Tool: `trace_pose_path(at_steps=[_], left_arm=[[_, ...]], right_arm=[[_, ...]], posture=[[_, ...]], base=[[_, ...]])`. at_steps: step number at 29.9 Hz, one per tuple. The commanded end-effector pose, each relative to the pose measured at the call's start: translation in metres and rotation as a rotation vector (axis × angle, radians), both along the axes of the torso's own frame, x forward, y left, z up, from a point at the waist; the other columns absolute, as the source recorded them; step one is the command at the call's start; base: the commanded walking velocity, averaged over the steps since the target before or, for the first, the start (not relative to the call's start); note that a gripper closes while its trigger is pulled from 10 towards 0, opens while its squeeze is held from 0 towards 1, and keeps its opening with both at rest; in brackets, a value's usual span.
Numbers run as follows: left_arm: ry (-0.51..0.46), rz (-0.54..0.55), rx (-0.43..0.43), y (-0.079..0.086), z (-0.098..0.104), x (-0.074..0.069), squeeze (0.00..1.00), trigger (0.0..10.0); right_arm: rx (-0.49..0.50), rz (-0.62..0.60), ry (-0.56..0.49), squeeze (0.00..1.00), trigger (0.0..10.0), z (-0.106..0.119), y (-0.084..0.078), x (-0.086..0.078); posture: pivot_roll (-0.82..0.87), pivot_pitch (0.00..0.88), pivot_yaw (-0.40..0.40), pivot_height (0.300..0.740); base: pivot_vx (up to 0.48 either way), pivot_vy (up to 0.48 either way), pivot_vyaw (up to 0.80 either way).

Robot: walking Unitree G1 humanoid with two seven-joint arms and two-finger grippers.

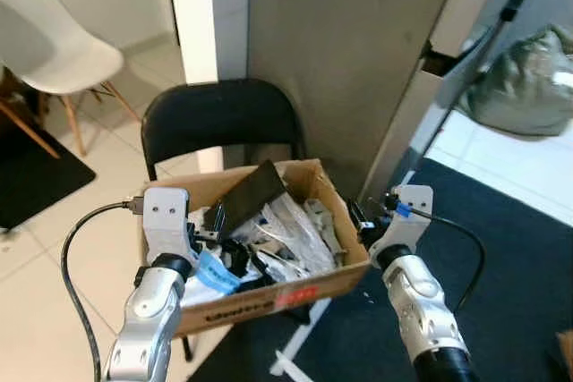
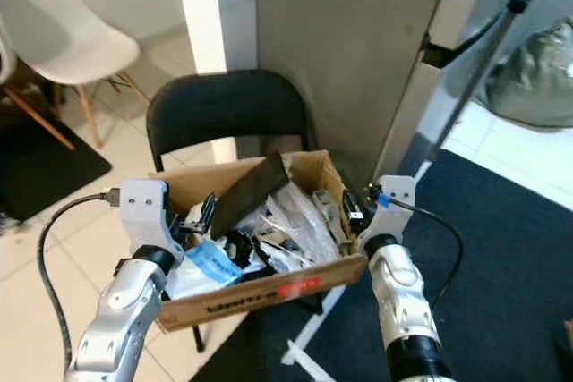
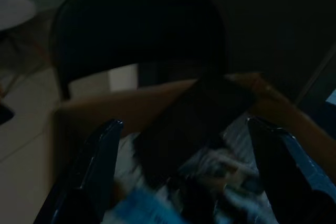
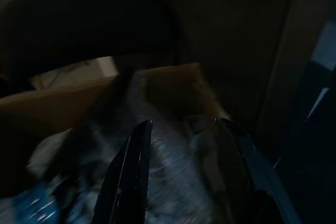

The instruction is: Picking trash to rubbish bin

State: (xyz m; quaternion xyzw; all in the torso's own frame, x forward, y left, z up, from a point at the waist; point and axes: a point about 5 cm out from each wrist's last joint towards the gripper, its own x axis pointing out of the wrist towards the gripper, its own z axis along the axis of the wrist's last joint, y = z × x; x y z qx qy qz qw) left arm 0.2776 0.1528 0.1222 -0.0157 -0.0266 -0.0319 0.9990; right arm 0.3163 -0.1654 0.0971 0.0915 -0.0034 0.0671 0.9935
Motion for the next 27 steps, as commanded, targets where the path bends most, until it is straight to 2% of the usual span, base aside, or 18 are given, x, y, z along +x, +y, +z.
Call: trace_pose_path(at_steps=[1, 8, 16, 20, 27], left_arm=[[0.021, 0.011, -0.009, 0.0, -0.005, 0.0, 0.0, 10.0], [0.016, 0.009, -0.008, -0.001, -0.003, 0.001, 0.0, 10.0], [0.017, 0.022, -0.011, 0.001, -0.004, 0.002, 0.0, 10.0], [0.022, 0.018, -0.008, 0.0, -0.004, 0.002, 0.0, 10.0], [0.018, -0.014, 0.054, -0.005, -0.004, 0.003, 0.0, 10.0]], right_arm=[[-0.002, 0.001, 0.004, 0.0, 10.0, 0.001, 0.001, -0.001], [-0.046, 0.002, -0.003, 0.0, 10.0, 0.002, 0.001, -0.002], [-0.038, -0.007, 0.011, 0.0, 10.0, 0.002, 0.001, -0.002], [-0.031, -0.015, 0.052, 0.0, 10.0, -0.003, 0.0, -0.003], [-0.048, -0.055, 0.068, 0.0, 10.0, -0.008, -0.005, -0.006]], posture=[[0.04, 0.1, -0.054, 0.74], [0.04, 0.105, -0.051, 0.74], [0.04, 0.112, -0.051, 0.74], [0.03, 0.116, -0.051, 0.74], [0.04, 0.132, -0.054, 0.74]], base=[[0.0, 0.0, 0.0], [0.0, 0.0, 0.0], [0.0, 0.0, 0.0], [0.0, 0.0, 0.0], [0.0, 0.0, -0.71]])
